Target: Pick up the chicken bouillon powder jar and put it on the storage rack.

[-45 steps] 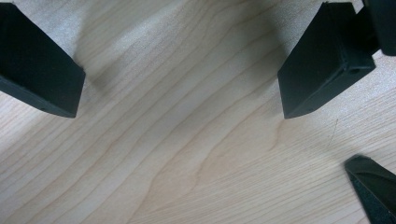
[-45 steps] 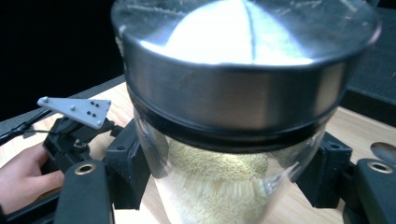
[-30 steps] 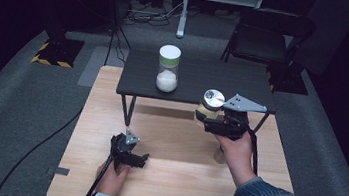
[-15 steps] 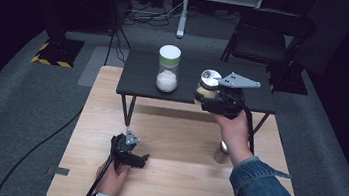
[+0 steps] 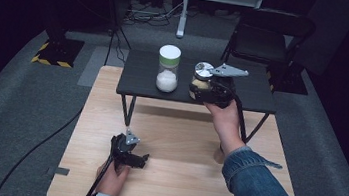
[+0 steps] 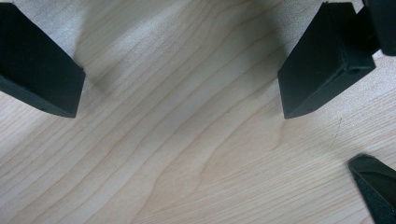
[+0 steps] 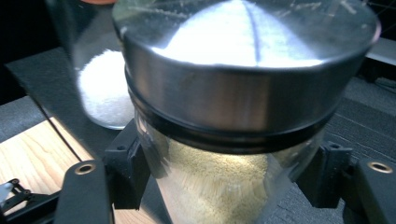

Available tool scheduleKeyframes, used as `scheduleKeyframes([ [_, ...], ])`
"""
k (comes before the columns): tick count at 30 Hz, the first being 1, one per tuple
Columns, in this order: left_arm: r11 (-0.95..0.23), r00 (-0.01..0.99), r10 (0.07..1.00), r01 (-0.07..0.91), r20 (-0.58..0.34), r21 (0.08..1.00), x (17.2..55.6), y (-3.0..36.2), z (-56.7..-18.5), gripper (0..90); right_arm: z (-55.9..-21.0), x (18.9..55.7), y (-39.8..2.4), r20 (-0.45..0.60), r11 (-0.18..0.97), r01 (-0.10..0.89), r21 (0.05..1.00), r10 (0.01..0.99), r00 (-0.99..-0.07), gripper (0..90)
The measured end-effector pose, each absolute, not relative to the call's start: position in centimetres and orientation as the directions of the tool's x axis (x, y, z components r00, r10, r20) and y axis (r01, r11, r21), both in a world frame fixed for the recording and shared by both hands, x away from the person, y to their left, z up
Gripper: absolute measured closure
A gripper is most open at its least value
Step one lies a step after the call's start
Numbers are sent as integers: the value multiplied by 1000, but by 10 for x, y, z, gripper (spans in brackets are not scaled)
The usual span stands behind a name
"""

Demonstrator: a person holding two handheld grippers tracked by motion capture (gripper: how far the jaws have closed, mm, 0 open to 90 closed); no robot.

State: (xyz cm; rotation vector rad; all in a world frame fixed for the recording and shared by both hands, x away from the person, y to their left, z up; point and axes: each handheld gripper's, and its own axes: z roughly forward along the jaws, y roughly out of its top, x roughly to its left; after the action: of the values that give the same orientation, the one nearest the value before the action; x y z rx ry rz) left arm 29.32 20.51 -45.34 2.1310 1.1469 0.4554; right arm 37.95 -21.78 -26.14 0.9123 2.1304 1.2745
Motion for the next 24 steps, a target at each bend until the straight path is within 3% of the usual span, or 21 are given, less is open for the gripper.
scheduleKeyframes([
  [7,-394,554,832,599,-6,697,293,205,-453,5,-267,387,-222,-24,301,314,900,756,-654,300],
  [13,-391,553,833,602,-10,697,293,205,-453,5,-270,388,-234,26,262,320,910,737,-676,135],
  [24,-396,559,829,598,-8,697,294,206,-453,5,-280,358,-262,17,246,275,929,715,-699,93],
])
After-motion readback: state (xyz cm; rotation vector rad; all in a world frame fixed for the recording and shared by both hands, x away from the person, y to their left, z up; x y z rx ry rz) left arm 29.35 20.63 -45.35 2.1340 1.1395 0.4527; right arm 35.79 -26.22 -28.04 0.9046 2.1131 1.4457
